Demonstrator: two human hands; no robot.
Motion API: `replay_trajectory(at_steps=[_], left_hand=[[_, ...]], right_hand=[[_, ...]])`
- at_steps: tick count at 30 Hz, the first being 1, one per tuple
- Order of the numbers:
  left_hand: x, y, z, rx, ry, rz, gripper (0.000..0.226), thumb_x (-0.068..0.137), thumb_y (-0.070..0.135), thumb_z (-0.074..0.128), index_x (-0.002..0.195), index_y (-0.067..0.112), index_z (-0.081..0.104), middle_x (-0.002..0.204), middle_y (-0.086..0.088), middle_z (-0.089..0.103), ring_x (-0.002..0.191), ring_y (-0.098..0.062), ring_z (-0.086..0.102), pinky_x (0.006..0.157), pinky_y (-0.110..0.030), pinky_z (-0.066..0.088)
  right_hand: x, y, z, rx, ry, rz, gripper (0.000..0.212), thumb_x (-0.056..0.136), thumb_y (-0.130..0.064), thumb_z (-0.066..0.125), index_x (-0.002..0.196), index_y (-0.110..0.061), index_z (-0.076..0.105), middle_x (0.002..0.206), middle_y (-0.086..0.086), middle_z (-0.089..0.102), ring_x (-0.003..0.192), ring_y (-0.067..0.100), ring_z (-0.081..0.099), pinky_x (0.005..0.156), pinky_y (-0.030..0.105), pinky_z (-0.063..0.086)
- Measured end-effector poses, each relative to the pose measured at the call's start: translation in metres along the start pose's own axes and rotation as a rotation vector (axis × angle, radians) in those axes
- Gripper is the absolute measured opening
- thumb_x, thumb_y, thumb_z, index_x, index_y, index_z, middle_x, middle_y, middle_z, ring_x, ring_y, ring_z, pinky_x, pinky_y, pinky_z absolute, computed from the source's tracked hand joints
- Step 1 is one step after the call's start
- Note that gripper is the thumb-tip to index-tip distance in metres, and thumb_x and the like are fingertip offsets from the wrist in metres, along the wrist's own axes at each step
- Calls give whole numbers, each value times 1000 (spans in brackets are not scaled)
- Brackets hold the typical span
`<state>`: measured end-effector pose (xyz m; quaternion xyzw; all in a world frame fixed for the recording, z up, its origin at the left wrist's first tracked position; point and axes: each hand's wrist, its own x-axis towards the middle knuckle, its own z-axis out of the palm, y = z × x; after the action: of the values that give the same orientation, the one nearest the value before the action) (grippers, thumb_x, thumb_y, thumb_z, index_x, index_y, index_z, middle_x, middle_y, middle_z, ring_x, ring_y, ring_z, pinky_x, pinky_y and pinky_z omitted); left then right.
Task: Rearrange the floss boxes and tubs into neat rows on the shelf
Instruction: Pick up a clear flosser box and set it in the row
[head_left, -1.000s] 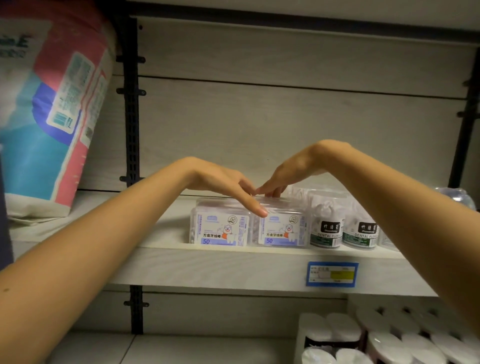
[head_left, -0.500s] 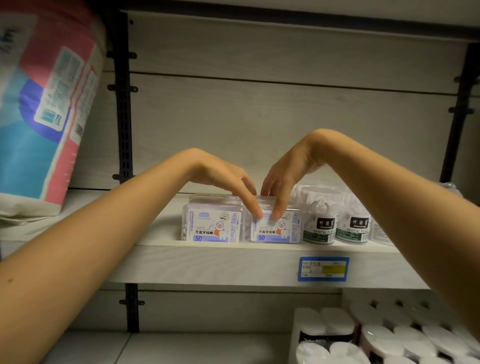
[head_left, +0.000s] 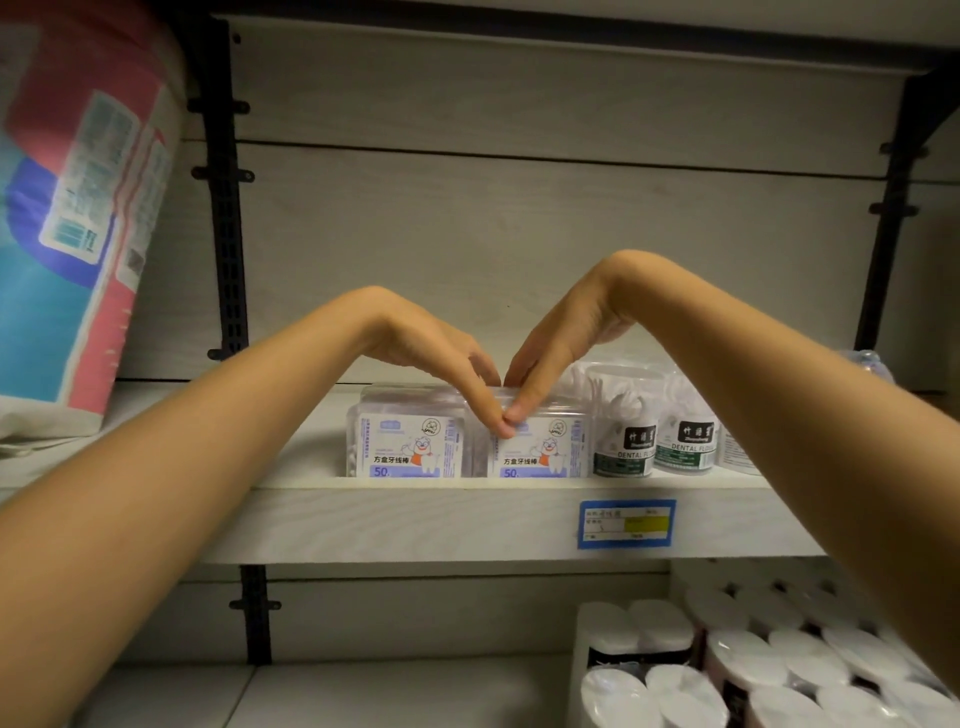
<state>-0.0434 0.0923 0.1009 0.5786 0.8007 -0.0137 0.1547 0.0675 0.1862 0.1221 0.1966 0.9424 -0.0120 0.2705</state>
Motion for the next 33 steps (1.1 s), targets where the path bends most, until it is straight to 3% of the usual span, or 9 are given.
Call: replay_trajectory(at_steps=[3, 6, 9, 11, 15, 21, 29, 33], left_hand=[[-3, -1, -7, 22, -5, -32, 106, 54, 68, 69, 144, 29, 29, 150, 15, 30, 140, -6, 22, 118, -32, 14], [-7, 7, -12, -54, 216, 86, 89, 65, 60, 70, 140, 28, 34, 138, 15, 43, 128, -2, 39, 103, -19, 27], [-5, 26, -3, -167, 493, 274, 68, 67, 55, 63, 128, 28, 51, 119, 13, 59, 105, 2, 55, 86, -12, 42], [1, 43, 8, -127, 596, 312, 60, 70, 59, 56, 122, 29, 58, 111, 14, 63, 97, 2, 57, 81, -13, 45], [15, 72, 22, -42, 667, 236, 74, 62, 72, 43, 119, 28, 60, 105, 12, 62, 91, -2, 58, 72, -16, 44], [24, 90, 30, -65, 625, 129, 71, 61, 69, 49, 116, 26, 63, 106, 11, 63, 87, -1, 56, 66, -14, 40], [13, 97, 32, -133, 598, 133, 59, 61, 66, 55, 108, 32, 68, 97, 19, 66, 94, -2, 60, 86, -23, 48], [12, 99, 29, -102, 577, 120, 59, 62, 67, 54, 107, 32, 68, 97, 23, 65, 96, -1, 60, 85, -21, 46]], right_hand=[[-27, 9, 2, 82, 209, 16, 77, 77, -62, 47, 144, -31, 28, 156, -9, 18, 145, 14, 8, 116, 40, 2], [-50, 40, 6, 166, 546, -6, 72, 75, -63, 52, 139, -35, 37, 149, -10, 35, 137, 14, 30, 116, 41, 18], [-68, 78, 21, 86, 844, -37, 43, 88, -44, 50, 127, -27, 53, 131, -6, 56, 116, 10, 52, 97, 26, 37], [-74, 100, 37, 19, 821, -22, 36, 89, -40, 50, 122, -28, 57, 126, -7, 60, 111, 8, 55, 94, 23, 39], [-66, 120, 64, -74, 673, 20, 48, 86, -50, 48, 128, -27, 53, 128, -9, 58, 112, 9, 54, 97, 25, 40], [-47, 131, 70, -330, 782, 26, 60, 82, -66, 38, 134, -36, 42, 128, -14, 55, 122, 12, 39, 104, 33, 21], [-58, 139, 67, -274, 732, -90, 57, 77, -67, 43, 126, -37, 47, 117, -20, 56, 119, 7, 42, 113, 34, 9], [-62, 138, 67, -257, 679, -118, 65, 72, -72, 37, 127, -38, 46, 122, -20, 56, 123, 4, 42, 118, 39, -1]])
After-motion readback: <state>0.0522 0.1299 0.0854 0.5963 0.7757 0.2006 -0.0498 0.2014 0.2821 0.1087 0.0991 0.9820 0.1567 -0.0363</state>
